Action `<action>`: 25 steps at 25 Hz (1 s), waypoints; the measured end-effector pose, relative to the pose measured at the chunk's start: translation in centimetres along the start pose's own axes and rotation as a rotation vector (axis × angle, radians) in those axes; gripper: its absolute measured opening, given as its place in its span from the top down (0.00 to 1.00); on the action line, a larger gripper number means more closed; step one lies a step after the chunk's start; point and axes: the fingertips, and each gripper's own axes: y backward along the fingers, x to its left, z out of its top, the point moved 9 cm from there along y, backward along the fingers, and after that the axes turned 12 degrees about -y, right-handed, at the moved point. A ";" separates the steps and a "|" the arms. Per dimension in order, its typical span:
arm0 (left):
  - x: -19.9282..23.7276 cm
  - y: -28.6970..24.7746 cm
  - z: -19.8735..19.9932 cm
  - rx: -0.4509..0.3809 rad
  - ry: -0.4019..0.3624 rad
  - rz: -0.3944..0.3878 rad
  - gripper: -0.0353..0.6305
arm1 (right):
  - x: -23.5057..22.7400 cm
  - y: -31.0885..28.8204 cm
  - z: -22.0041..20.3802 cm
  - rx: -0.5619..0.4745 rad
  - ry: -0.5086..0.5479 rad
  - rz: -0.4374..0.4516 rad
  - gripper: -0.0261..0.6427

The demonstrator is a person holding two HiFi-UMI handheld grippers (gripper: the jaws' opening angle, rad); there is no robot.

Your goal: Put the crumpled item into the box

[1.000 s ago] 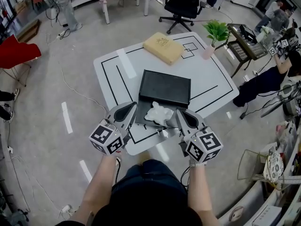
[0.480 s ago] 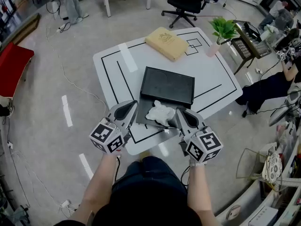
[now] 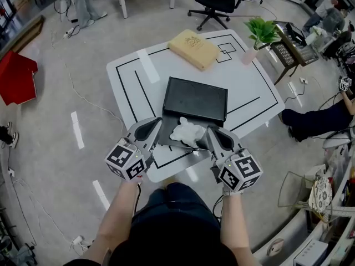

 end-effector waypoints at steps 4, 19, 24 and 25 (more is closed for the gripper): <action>-0.2 0.0 0.2 -0.002 -0.002 -0.004 0.95 | 0.1 0.4 0.2 -0.010 0.004 -0.001 0.95; -0.6 0.4 0.5 -0.002 -0.010 -0.006 0.95 | 0.4 1.1 0.4 -0.070 -0.030 0.022 0.95; -0.7 0.5 0.3 -0.004 -0.010 -0.008 0.95 | 0.5 1.2 0.1 -0.065 -0.011 0.005 0.95; -0.8 0.6 0.4 -0.004 -0.010 -0.008 0.95 | 0.6 1.3 0.1 -0.064 -0.009 0.003 0.95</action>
